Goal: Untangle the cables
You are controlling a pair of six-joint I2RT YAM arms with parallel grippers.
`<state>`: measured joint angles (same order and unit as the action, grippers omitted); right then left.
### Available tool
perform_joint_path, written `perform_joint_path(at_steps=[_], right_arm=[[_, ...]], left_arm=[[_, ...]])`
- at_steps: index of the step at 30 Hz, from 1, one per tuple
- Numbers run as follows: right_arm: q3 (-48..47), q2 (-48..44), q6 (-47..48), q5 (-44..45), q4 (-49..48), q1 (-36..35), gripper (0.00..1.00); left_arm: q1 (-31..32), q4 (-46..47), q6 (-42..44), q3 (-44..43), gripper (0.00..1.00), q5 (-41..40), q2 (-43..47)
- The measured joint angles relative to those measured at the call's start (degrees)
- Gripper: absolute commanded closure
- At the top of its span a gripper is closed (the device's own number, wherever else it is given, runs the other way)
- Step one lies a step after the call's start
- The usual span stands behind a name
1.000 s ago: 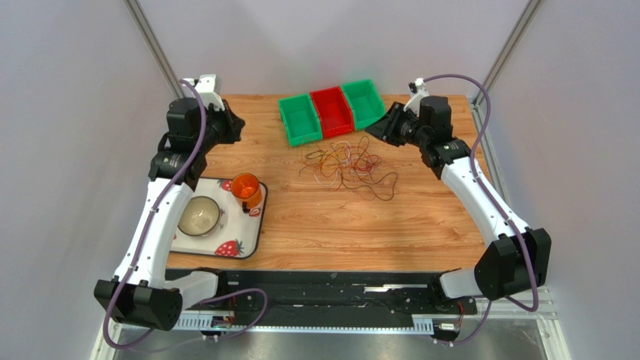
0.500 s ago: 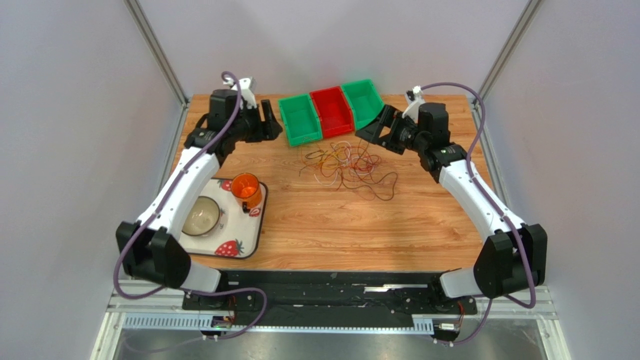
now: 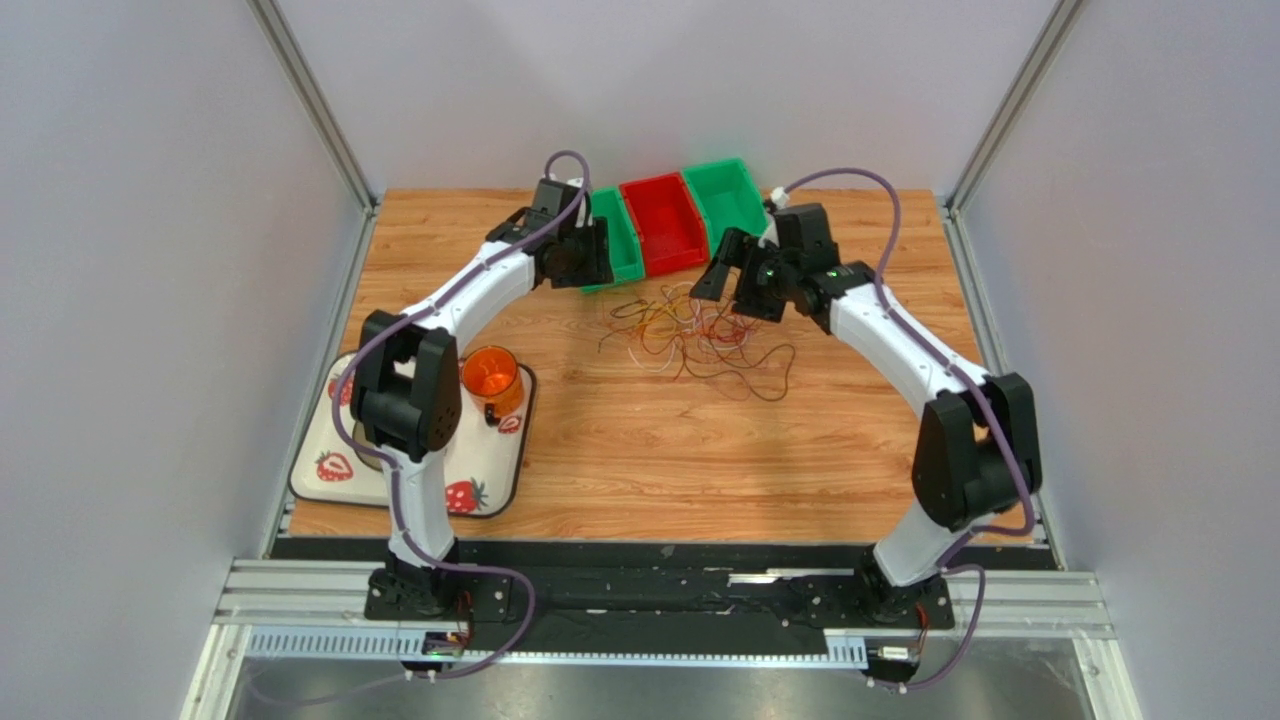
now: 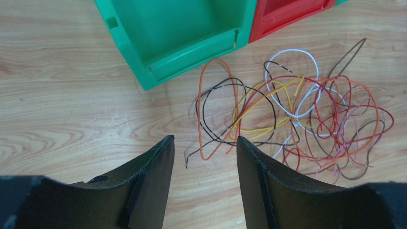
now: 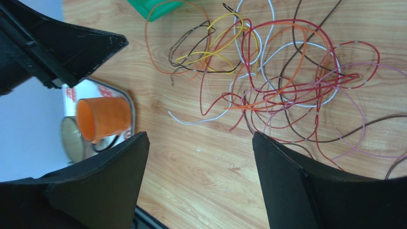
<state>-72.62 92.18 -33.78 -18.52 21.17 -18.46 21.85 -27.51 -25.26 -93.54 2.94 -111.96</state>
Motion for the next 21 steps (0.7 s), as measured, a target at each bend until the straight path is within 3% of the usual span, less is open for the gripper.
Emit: perform_joint_path(at_steps=[4, 11, 15, 21], right_arm=[[-8.72, 8.02, 2.86, 6.82, 4.59, -4.98, 0.18], [-15.76, 17.00, 8.11, 18.23, 8.87, -11.96, 0.22], [-20.50, 21.38, 10.14, 20.06, 9.88, -13.03, 0.31], [-25.16, 25.88, 11.67, 23.58, 10.60, -13.22, 0.35]], left_arm=[[0.76, 0.22, -0.02, -1.70, 0.41, -1.16, -2.47], [1.84, 0.26, 0.09, -1.79, 0.44, -1.92, -3.93], [2.03, 0.33, 0.02, -1.79, 0.49, -1.92, -4.52], [2.01, 0.37, 0.07, -1.79, 0.54, -1.95, -5.05]])
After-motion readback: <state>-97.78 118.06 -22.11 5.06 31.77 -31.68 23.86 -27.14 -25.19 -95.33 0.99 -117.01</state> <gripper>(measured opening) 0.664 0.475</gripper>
